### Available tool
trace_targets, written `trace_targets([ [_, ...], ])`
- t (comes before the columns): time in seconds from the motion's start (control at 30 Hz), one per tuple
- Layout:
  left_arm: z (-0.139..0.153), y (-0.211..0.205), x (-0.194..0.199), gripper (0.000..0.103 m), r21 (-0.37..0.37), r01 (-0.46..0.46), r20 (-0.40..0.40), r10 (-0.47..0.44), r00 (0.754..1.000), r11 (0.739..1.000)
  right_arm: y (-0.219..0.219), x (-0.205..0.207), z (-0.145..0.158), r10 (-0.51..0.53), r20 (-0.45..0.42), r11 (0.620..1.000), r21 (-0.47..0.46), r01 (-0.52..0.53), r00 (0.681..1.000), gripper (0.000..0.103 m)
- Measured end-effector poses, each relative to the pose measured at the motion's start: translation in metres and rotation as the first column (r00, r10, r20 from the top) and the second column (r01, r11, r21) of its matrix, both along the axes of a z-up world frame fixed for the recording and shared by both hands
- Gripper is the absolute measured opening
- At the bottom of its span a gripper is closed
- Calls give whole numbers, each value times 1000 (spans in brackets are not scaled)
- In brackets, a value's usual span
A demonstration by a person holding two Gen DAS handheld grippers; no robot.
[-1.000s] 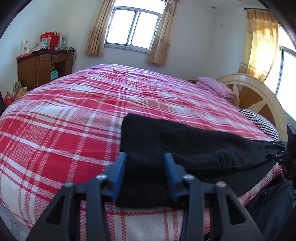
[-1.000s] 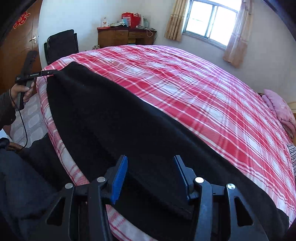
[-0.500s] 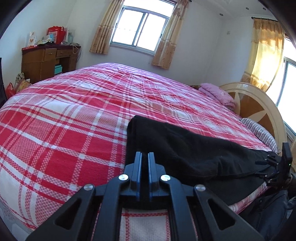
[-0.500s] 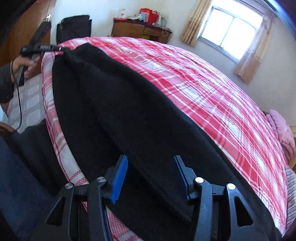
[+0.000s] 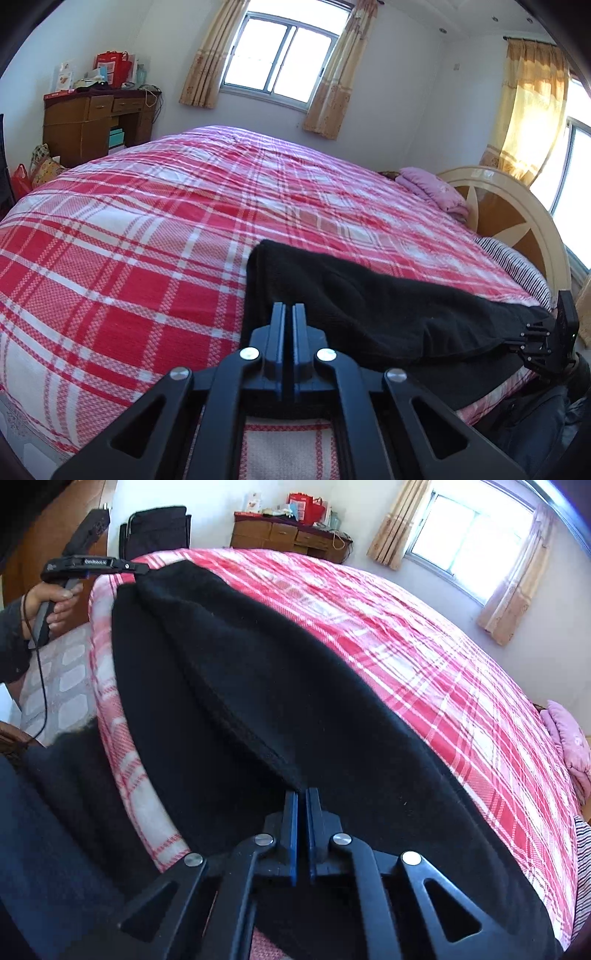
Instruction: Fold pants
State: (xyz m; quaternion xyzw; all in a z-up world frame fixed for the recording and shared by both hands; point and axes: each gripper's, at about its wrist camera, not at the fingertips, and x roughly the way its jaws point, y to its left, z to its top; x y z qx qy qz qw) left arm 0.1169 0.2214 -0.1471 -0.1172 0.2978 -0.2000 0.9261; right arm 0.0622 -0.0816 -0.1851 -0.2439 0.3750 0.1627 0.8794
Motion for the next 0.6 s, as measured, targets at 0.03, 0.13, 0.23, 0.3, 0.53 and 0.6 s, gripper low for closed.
trace_targets([
  [0.03,4,4,-1,3,-12,-4,7,4,1000,1000,1,-3,5,2,5,1000,12,-3,1000,3],
  [0.13,11,10,-4,3,-37,0,26,1,1000,999,0,-9,20,7,11,998,56,-8,1000,3],
  [0.23,16,10,-5,3,-45,9,36,-8,999,999,2,-15,27,21,9,997,74,-22,1000,3],
  [0.3,15,9,-5,3,-44,14,31,-12,999,999,5,-20,27,38,-3,997,71,-38,999,3],
  [0.53,6,24,-8,3,-77,0,-7,0,1000,997,9,-30,15,85,-50,993,82,-81,995,3],
  [0.6,4,28,-9,3,-82,-2,-10,1,1000,997,5,-27,17,79,-57,991,108,-72,995,3],
])
